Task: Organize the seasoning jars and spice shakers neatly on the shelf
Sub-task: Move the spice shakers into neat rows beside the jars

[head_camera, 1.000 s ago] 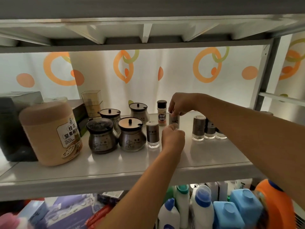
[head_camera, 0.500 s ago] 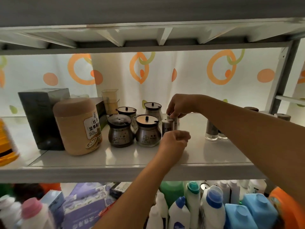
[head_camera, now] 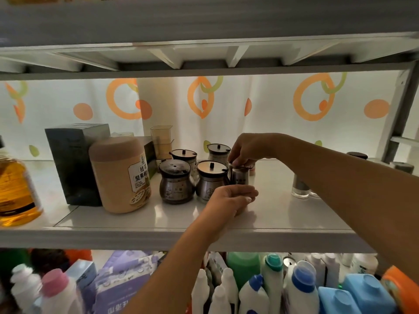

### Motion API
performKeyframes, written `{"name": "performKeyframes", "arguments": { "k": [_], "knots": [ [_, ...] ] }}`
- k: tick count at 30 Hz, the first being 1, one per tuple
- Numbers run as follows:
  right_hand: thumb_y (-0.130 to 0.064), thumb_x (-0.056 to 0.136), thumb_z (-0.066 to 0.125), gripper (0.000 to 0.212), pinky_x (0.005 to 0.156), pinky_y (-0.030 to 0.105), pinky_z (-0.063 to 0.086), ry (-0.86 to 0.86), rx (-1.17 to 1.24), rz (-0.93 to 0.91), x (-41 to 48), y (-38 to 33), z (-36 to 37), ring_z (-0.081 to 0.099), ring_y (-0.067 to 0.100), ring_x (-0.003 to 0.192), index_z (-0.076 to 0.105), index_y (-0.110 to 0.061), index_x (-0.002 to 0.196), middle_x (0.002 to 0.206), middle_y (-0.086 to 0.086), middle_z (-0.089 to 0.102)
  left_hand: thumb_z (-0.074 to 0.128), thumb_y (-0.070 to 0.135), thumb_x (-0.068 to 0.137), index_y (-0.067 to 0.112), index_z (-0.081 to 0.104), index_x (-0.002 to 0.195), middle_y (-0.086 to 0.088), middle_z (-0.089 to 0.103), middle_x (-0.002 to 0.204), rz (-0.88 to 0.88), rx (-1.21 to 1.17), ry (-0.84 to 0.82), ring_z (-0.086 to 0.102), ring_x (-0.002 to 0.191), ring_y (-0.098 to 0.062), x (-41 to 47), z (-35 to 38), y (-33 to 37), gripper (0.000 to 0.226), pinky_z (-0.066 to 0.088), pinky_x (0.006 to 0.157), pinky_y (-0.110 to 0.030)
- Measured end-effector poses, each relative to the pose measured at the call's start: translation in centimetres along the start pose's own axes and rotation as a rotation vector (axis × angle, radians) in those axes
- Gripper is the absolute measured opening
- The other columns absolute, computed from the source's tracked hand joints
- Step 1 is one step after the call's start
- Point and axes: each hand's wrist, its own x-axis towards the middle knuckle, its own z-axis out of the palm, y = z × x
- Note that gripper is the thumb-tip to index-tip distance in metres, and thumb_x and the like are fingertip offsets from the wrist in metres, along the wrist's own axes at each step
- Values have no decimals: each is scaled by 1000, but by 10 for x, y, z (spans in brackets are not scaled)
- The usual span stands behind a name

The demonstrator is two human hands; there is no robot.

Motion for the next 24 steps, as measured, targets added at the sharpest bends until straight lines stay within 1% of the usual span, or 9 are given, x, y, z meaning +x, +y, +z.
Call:
{"name": "performKeyframes", "arguments": {
  "k": [2, 6, 9, 13, 14, 16, 19, 21, 24],
  "knots": [
    [-3, 83, 71, 25, 85, 30, 57, -7, 3, 0, 0, 0, -1, 69, 24, 100, 73, -7, 108, 105, 11, 72, 55, -1, 90, 20, 73, 94, -5, 73, 110, 4, -11, -4, 52, 100, -24, 0, 0, -1, 29, 41, 104, -40],
    [-2, 83, 70, 26, 86, 31, 57, -8, 17, 0, -1, 1, -1, 68, 24, 96, 72, -5, 109, 101, 11, 72, 56, 0, 91, 22, 72, 99, -2, 71, 115, 19, 36, 0, 63, 111, -14, -1, 1, 1, 29, 44, 107, -37],
    [-3, 84, 71, 26, 88, 32, 57, -19, 8, 2, -2, 0, -2, 68, 25, 99, 72, -7, 109, 99, 9, 71, 56, 1, 91, 21, 71, 103, 1, 72, 114, 38, 63, -4, 64, 112, -12, -2, 1, 0, 28, 44, 107, -36],
    [-8, 86, 69, 37, 98, 38, 52, -57, -19, -10, -15, -1, -18, 63, 26, 112, 64, -13, 123, 118, 12, 68, 55, 1, 92, 16, 69, 110, 3, 72, 114, 47, 78, 1, 64, 111, -9, -5, 0, 0, 28, 45, 106, -33],
    [-9, 87, 68, 38, 97, 36, 52, -42, -13, -23, -22, 2, -27, 63, 24, 113, 62, -13, 125, 119, 10, 68, 55, 1, 92, 15, 68, 112, 3, 72, 114, 45, 79, -2, 64, 110, -9, -5, 0, 0, 28, 46, 105, -32],
    [-11, 87, 69, 36, 93, 29, 54, 13, -26, -43, -42, 13, -46, 65, 18, 109, 63, -12, 123, 114, 6, 70, 55, 0, 92, 13, 68, 113, 2, 72, 113, 36, 92, -13, 65, 109, -8, -3, 3, 2, 28, 48, 102, -30],
    [-15, 85, 72, 32, 94, 31, 54, 68, -120, -17, -73, 38, -64, 69, 11, 99, 67, -12, 117, 104, 2, 74, 56, 2, 92, 13, 66, 116, 2, 71, 113, 68, 209, -46, 65, 107, -7, 4, 25, 6, 28, 50, 97, -24],
    [-18, 84, 73, 31, 96, 31, 52, 91, -195, 10, -88, 56, -66, 68, 10, 99, 68, -15, 115, 104, -1, 74, 58, 4, 91, 12, 65, 118, 1, 71, 113, 136, 287, -41, 66, 105, -8, 12, 51, 7, 29, 50, 92, -19],
    [-26, 83, 73, 32, 97, 31, 48, 140, -308, 41, -104, 79, -66, 65, 9, 101, 69, -21, 115, 107, -7, 72, 63, 6, 87, 16, 68, 114, 0, 72, 110, 199, 291, 61, 67, 102, -12, 29, 86, 5, 29, 52, 92, -26]
  ]
}}
